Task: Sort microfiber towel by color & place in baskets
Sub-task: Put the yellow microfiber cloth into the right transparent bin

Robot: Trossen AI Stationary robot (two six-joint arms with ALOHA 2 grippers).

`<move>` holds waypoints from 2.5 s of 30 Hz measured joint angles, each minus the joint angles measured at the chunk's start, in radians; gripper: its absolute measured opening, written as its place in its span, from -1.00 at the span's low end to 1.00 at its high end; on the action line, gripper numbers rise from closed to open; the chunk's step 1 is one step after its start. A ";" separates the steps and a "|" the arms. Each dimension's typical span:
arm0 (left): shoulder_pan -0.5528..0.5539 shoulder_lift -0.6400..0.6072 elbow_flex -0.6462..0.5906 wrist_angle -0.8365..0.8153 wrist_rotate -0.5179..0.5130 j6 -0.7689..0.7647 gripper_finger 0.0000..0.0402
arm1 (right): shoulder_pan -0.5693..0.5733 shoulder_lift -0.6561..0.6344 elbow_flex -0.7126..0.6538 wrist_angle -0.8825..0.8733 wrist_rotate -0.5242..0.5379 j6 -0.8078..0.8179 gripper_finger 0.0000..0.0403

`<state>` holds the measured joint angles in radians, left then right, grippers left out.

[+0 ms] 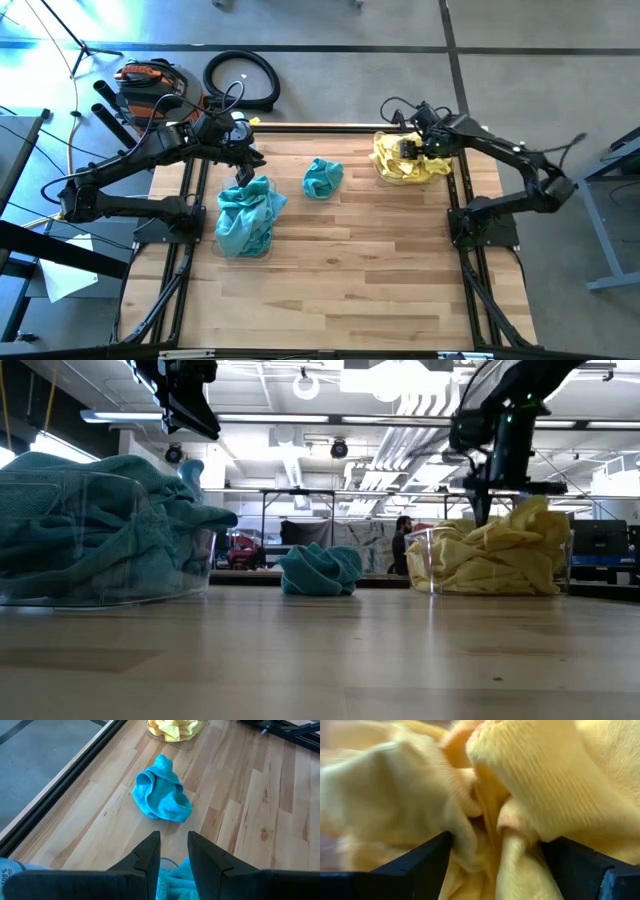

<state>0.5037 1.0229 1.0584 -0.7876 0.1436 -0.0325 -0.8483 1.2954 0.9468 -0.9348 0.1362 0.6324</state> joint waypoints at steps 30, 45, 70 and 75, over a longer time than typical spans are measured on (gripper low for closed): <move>0.000 0.000 0.000 0.000 -0.001 -0.018 -0.58 | -0.015 0.021 0.027 -0.032 0.010 0.019 0.53; 0.000 0.002 0.000 0.022 -0.003 -0.018 -0.58 | 0.029 -0.008 0.102 0.000 0.052 0.024 0.53; 0.000 0.077 0.000 0.036 0.000 -0.018 -0.58 | 0.031 0.270 0.102 -0.021 0.053 0.016 0.53; 0.000 0.077 0.000 0.036 0.000 -0.018 -0.58 | 0.031 0.121 0.101 -0.034 0.052 0.022 0.53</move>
<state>0.5036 1.1000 1.0580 -0.7517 0.1436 -0.0509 -0.8173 1.4169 1.0478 -0.9688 0.1879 0.6540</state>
